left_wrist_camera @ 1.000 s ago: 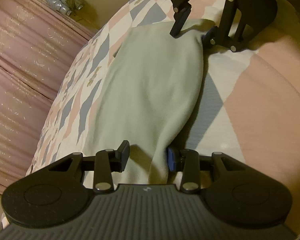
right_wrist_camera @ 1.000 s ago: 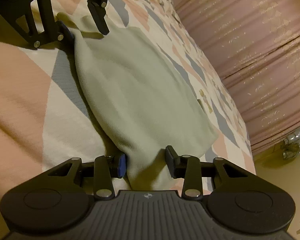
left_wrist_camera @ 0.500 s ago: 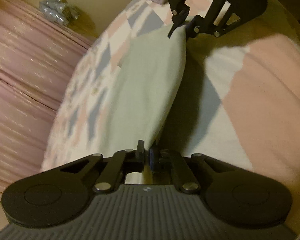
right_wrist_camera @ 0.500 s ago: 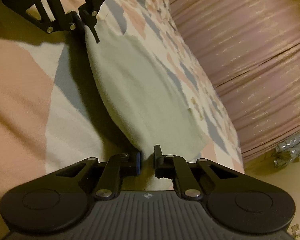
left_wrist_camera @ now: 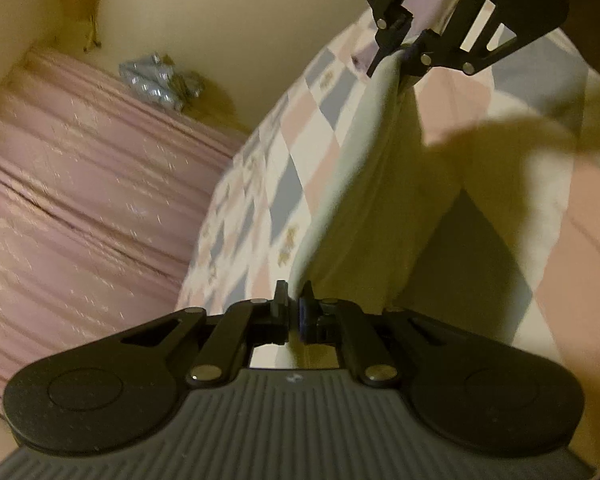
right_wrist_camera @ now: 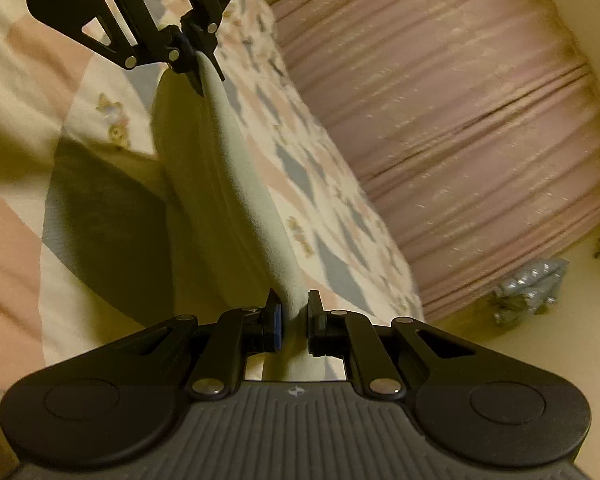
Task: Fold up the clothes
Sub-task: 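Lift the shirt with both grippers and roll the tools to hang it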
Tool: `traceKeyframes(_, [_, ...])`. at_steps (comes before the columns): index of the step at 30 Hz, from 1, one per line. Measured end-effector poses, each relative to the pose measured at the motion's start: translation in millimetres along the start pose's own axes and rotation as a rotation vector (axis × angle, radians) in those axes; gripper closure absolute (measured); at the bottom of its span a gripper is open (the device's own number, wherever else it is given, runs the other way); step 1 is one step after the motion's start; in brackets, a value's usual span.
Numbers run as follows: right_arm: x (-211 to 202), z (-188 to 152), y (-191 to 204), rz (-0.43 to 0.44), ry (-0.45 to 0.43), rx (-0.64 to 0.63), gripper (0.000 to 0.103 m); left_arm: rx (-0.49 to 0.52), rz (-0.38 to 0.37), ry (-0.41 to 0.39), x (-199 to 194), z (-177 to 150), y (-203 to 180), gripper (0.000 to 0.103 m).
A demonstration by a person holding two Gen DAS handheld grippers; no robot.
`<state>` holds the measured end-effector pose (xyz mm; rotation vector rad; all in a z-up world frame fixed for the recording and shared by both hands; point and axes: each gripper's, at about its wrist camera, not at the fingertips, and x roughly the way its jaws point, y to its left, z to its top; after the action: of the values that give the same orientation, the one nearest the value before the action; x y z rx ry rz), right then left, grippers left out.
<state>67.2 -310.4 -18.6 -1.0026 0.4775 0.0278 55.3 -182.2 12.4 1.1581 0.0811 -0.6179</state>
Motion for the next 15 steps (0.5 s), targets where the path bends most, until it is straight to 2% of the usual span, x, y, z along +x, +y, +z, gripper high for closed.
traceKeyframes(7, [-41.0,-16.5,-17.7,-0.069,0.047,0.051,0.094,0.024,-0.018,-0.084,-14.5,36.7,-6.2,0.099])
traceKeyframes(10, [-43.9,-28.4,-24.0,-0.08,0.069,0.078,0.094,0.033,-0.036,-0.111,-3.8,50.9,-8.2,0.099])
traceKeyframes(15, [-28.3,-49.7,-40.8,-0.091,0.101,0.124,0.094,0.03,-0.066,-0.168,35.5,67.8,-2.3,0.099])
